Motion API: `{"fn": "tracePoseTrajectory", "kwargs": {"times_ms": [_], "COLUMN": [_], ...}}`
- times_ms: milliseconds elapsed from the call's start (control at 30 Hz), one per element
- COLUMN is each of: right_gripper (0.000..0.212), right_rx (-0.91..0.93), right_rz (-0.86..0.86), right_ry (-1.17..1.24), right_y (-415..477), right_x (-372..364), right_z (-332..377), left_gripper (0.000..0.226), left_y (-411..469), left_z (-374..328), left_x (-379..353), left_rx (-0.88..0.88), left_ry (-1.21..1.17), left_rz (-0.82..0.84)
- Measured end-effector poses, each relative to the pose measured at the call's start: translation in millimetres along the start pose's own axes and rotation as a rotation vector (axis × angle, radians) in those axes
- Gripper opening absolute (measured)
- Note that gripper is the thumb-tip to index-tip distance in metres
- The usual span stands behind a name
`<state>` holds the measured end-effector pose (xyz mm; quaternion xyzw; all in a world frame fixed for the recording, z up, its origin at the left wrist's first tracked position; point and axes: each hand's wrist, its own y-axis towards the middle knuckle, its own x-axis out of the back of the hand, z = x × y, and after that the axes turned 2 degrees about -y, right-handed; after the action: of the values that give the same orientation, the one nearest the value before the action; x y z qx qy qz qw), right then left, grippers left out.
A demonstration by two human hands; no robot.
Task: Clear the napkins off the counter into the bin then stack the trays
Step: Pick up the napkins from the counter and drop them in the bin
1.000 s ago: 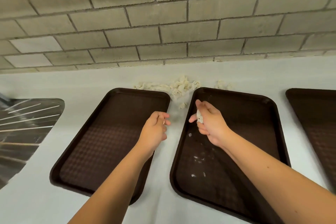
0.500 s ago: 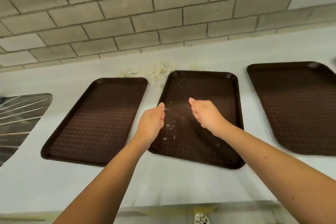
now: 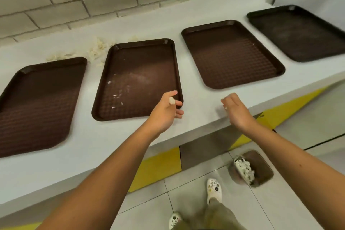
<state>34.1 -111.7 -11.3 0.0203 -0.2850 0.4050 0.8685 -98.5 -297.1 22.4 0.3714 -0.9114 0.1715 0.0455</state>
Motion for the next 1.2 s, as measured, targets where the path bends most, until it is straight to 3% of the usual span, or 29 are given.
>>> {"fn": "tracePoseTrajectory", "kwargs": {"times_ms": [133,267,367,500,667,833,967,1067,1200], "right_gripper": [0.03,0.029,0.011,0.029,0.059,0.037,0.012,0.014,0.016], "right_rx": [-0.121,-0.295,-0.359,-0.431,-0.525,-0.515,-0.445,-0.372,-0.314], "right_rz": [0.132,0.307,0.35,0.33,0.317,0.211,0.252,0.29,0.276], "right_ry": [-0.404,-0.569,-0.554,-0.348,-0.156,-0.027,0.015,0.004,-0.022], "right_y": [-8,-5,-3,2,9,15,16,15,17], "right_x": [53,98,128,156,181,211,234,249,264], "right_z": [-61,-138,-190,-247,-310,-324,-327,-324,-320], "left_gripper": [0.026,0.015,0.016,0.026,0.026,0.025,0.027,0.031,0.055], "left_y": [0,8,13,22,29,42,55,65,74], "left_z": [-7,-3,5,15,26,56,82,93,103], "left_x": [-53,-123,-174,-236,-295,-344,-384,-415,-441], "left_rx": [-0.039,-0.011,0.005,0.063,0.186,0.364,0.553,0.608,0.635], "left_ry": [-0.057,-0.061,-0.052,-0.026,-0.004,-0.023,-0.003,-0.001,-0.025], "left_rz": [0.107,0.222,0.201,0.199,0.075,0.065,0.086,0.112,0.128]}}
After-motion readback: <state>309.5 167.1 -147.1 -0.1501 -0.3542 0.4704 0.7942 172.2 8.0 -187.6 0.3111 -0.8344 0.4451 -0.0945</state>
